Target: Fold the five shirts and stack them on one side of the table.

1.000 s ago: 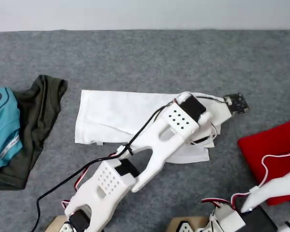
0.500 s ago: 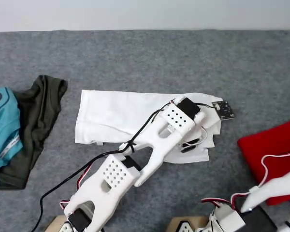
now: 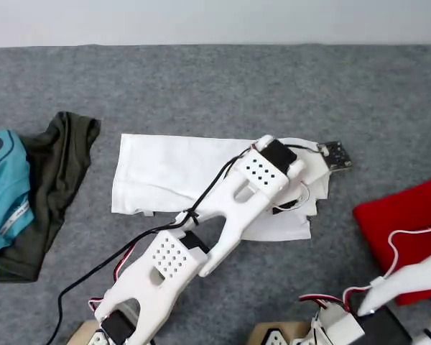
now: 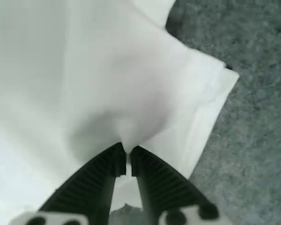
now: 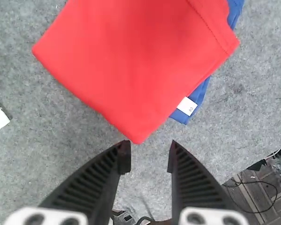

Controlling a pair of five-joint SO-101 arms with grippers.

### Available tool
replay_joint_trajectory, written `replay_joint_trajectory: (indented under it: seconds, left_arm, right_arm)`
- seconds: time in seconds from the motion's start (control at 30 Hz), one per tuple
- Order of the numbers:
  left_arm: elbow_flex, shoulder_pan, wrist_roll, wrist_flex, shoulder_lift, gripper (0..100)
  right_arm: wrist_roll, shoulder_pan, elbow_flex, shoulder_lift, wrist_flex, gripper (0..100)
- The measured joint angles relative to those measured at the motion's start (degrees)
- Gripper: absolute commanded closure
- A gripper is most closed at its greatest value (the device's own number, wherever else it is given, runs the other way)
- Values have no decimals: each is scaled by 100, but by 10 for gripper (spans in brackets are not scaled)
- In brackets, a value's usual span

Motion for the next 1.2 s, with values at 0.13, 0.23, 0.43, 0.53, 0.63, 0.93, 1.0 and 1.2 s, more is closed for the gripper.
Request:
replay_joint_trajectory:
  seconds: [0.13, 0.23, 0.43, 0.53, 0.63, 0.93, 1.0, 1.2]
  left_arm:
    - [-607, -44, -35, 35, 0, 998]
    - [-958, -167, -62, 44, 0, 998]
    - [-1125, -563, -132, 44, 0, 997]
    - [-1125, -844, -229, 44, 0, 995]
    - [-1152, -1090, -237, -123, 220, 977]
    - [-1152, -1486, -237, -299, 800, 867]
    - [-1152, -1512, -229, -299, 800, 866]
    - [-1152, -1512, -246, -352, 800, 869]
  right_arm:
    - [0, 0, 0, 0, 0, 855]
    - [0, 0, 0, 0, 0, 855]
    - [0, 0, 0, 0, 0, 855]
    - [-18, 0, 88, 0, 0, 855]
    - [-18, 0, 343, 0, 0, 855]
    - [-18, 0, 695, 0, 0, 855]
    - [-18, 0, 695, 0, 0, 855]
    - [-18, 0, 695, 0, 0, 855]
